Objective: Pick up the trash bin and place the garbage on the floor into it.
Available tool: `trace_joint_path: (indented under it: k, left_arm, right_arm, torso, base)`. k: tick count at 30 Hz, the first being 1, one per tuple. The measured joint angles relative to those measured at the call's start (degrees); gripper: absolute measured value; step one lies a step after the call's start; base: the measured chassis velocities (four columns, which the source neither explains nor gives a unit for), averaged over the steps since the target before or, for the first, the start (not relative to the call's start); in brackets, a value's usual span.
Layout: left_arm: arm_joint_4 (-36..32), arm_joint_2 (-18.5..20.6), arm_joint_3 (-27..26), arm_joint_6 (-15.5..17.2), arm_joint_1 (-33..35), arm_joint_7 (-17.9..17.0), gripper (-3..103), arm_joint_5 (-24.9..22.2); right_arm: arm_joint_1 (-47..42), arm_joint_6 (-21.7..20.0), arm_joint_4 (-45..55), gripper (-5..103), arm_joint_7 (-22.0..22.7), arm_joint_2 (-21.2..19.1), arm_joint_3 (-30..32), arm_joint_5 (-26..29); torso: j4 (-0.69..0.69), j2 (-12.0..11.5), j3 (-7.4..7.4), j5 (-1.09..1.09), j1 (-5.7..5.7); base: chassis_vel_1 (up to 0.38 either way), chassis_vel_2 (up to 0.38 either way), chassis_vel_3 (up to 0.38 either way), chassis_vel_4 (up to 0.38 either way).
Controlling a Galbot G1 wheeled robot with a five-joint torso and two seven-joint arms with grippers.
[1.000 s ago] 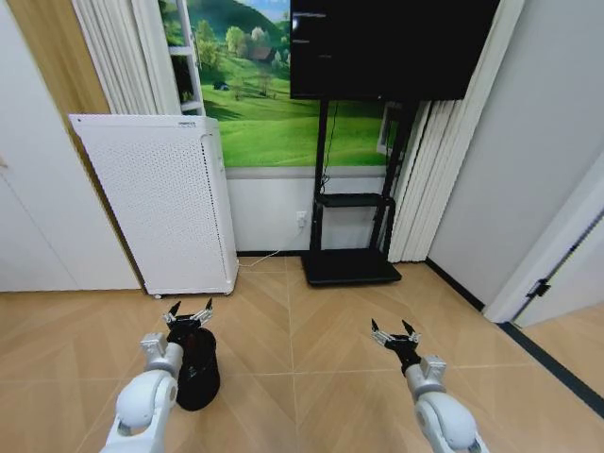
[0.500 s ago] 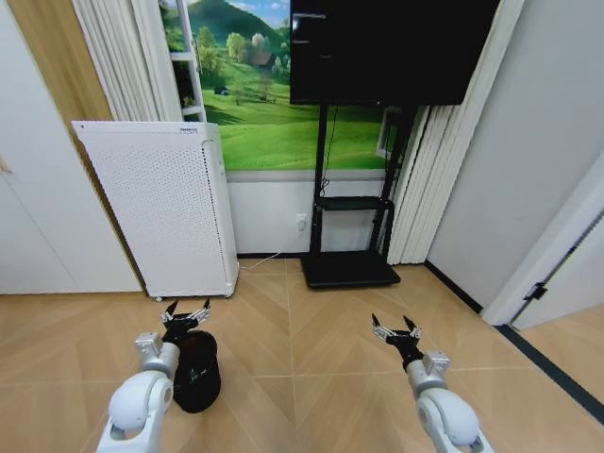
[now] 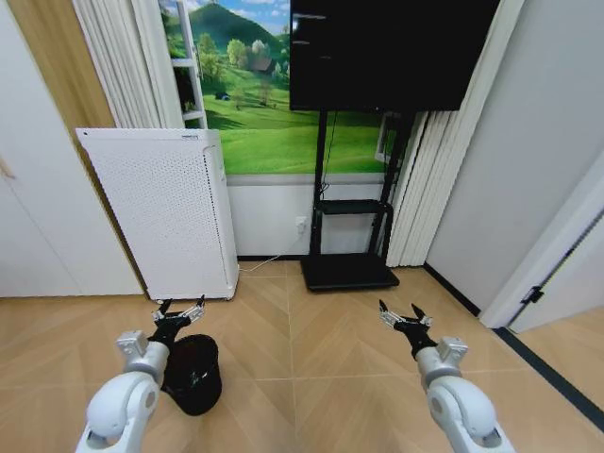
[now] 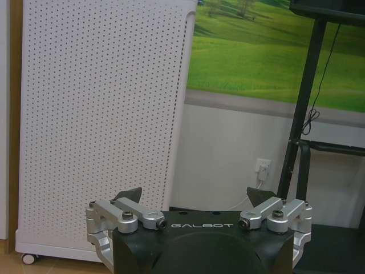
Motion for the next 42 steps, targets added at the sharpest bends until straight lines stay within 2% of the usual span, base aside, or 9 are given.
trace_joint_path:
  k: [5,10,18,33,35,42]
  left_arm:
    - [-2.4,1.2,-0.3,1.1,0.7,0.5,100,-2.4]
    - [-2.7,1.4,0.0,1.0,1.1,0.9,100,-2.0]
    - [-4.4,2.5,-1.0,0.2,3.0,1.5,100,-1.6]
    - [-5.9,1.9,-0.9,-0.7,3.1,2.3,100,-1.6]
    - [-6.6,1.8,-1.2,-0.6,3.2,2.1,100,-1.8]
    - [-7.4,1.7,-1.6,-0.5,4.1,1.9,100,-2.0]
  right_arm:
    - [-1.2,-0.7,2.0,100,-0.5,0.1,0.7,0.7]
    - [-1.2,0.3,1.2,100,-2.4,-0.1,0.2,0.5]
    - [-0.5,0.4,1.1,100,-2.5,0.3,-0.7,0.1]
    - [-1.1,0.2,2.7,100,-3.2,-1.2,-0.2,0.6]
    - [-1.2,0.2,3.3,100,-3.2,-1.2,-0.1,0.9]
    - [-1.1,0.3,3.3,100,-3.1,-1.1,-0.1,0.9]
  torso:
    - [-0.02,1.6,1.16,0.00,0.47]
    - [-0.02,3.1,2.26,0.00,0.93]
    - [0.00,4.8,3.39,0.00,1.43]
    - [-0.01,8.0,5.53,0.00,2.55]
    - [-0.01,9.5,6.48,0.00,3.10]
    - [-0.01,11.0,7.37,0.00,3.68]
  base:
    - [0.000,0.000,0.000,0.000]
    - [0.000,0.000,0.000,0.000]
    - [0.000,0.000,0.000,0.000]
    - [0.000,0.000,0.000,0.000]
    - [0.000,0.000,0.000,0.000]
    - [0.000,0.000,0.000,0.000]
